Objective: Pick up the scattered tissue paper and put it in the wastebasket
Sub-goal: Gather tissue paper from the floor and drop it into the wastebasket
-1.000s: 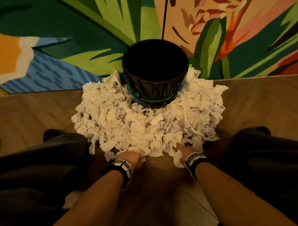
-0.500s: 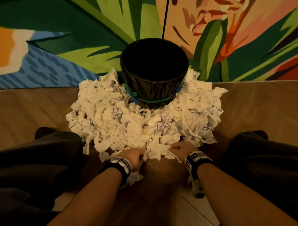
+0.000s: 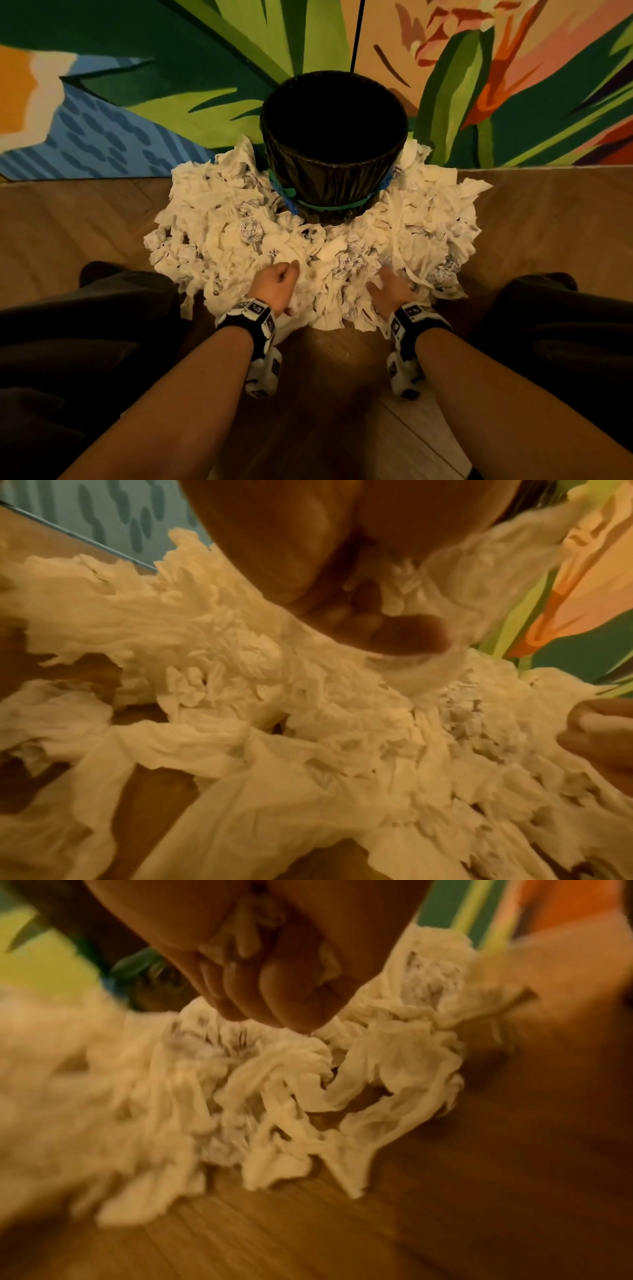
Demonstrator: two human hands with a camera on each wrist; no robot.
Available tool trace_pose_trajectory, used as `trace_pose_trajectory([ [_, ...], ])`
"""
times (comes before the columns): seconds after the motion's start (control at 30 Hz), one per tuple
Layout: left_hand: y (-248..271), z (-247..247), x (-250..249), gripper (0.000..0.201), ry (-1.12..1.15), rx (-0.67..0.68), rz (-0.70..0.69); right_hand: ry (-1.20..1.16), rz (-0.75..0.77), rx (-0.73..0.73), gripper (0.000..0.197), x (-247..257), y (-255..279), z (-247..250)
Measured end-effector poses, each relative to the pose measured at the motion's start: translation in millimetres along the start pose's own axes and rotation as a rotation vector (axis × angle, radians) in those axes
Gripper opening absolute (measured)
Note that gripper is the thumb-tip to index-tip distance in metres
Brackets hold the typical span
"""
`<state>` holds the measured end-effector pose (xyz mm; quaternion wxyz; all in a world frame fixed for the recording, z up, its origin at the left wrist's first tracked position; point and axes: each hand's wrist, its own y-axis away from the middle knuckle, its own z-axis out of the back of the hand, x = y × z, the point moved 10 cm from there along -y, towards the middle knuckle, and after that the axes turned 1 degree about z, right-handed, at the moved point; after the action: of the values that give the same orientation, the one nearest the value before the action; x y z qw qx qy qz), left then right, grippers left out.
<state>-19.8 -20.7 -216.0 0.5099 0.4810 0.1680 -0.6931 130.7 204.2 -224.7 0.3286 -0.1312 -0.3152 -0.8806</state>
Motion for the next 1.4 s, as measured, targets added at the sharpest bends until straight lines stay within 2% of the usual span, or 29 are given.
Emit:
trace_pose_trajectory([
  [0.03,0,5,3,0.05,-0.039,-0.029,-0.004,0.126,0.045,0.029,0.025,0,4,-7],
  [0.1,3,11,10,0.045,-0.151,-0.027,-0.036,0.215,0.114,0.104,0.009,-1,9,-24],
  [0.2,12,0,27,0.02,-0.38,0.149,-0.07,0.344,0.165,0.285,0.025,-6,15,-52],
  [0.3,29,-22,45,0.022,-0.712,0.372,-0.128,0.484,0.181,0.369,0.031,-10,19,-63],
  [0.33,32,-27,48,0.024,-0.803,0.404,-0.148,0.515,0.189,0.381,0.031,-9,20,-64],
  [0.43,36,-40,48,0.033,-0.916,0.449,-0.157,0.571,0.202,0.414,0.033,-5,24,-65],
  [0.53,32,-50,44,0.039,-0.983,0.444,-0.153,0.664,0.15,0.499,0.038,-7,26,-72],
  [0.7,30,-53,41,0.03,-1.047,0.437,-0.153,0.664,0.164,0.503,0.035,-9,20,-81],
  [0.8,32,-52,42,0.023,-1.008,0.476,-0.135,0.514,0.172,0.417,0.029,-6,14,-75],
  [0.9,34,-55,40,0.013,-0.828,0.482,-0.152,0.283,0.172,0.331,0.033,-7,11,-70],
  [1.03,32,-45,26,0.012,-0.519,0.35,-0.122,0.173,0.094,0.281,0.033,-7,7,-59],
  [1.13,28,-33,16,0.011,-0.364,0.259,-0.029,0.1,0.038,0.152,0.033,-6,7,-39],
  [1.23,28,-26,0,0.007,-0.189,0.193,-0.004,-0.04,-0.012,0.017,0.036,-11,9,-18],
  [1.33,28,-20,-18,0.024,0.009,0.126,0.001,-0.083,0.008,-0.01,0.02,-3,4,-3],
  [1.4,26,-19,-33,0.019,0.071,0.115,0.003,-0.167,0.046,-0.088,0.013,4,0,12],
])
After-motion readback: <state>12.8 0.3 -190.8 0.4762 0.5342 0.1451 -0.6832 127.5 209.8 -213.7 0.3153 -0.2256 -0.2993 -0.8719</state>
